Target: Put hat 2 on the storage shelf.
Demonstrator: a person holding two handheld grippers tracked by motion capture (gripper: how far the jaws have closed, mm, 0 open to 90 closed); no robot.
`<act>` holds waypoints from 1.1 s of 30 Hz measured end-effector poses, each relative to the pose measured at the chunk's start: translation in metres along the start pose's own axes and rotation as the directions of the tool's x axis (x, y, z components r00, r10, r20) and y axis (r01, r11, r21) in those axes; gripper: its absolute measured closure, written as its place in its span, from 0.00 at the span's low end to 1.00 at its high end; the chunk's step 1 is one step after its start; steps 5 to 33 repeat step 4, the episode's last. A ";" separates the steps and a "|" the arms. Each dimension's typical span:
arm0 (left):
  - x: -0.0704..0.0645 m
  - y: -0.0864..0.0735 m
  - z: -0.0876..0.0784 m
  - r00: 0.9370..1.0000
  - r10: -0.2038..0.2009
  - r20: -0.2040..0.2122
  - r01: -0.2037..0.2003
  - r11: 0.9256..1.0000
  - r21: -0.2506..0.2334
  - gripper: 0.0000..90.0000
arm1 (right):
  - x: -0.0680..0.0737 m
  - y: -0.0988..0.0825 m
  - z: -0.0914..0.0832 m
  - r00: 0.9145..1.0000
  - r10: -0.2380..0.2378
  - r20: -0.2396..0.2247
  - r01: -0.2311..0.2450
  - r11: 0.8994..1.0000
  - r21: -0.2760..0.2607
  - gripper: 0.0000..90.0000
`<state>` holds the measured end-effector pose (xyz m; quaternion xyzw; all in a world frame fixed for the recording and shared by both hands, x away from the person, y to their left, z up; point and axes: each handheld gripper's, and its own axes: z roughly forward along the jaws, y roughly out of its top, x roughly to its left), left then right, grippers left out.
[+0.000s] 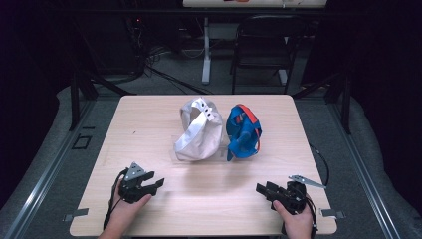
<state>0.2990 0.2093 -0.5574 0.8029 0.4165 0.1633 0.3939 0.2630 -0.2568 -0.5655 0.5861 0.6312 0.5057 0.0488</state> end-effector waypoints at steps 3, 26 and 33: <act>-0.029 0.011 0.006 0.996 0.080 0.047 -0.079 0.997 -0.011 0.54 | -0.001 0.000 -0.001 1.000 0.010 0.012 -0.010 1.000 -0.012 0.49; -0.043 0.018 0.011 0.991 0.121 0.063 -0.120 0.993 -0.012 0.54 | -0.002 0.001 -0.002 1.000 0.000 0.019 0.000 1.000 -0.001 0.49; -0.043 0.018 0.011 0.991 0.121 0.063 -0.120 0.993 -0.012 0.54 | -0.002 0.001 -0.002 1.000 0.000 0.019 0.000 1.000 -0.001 0.49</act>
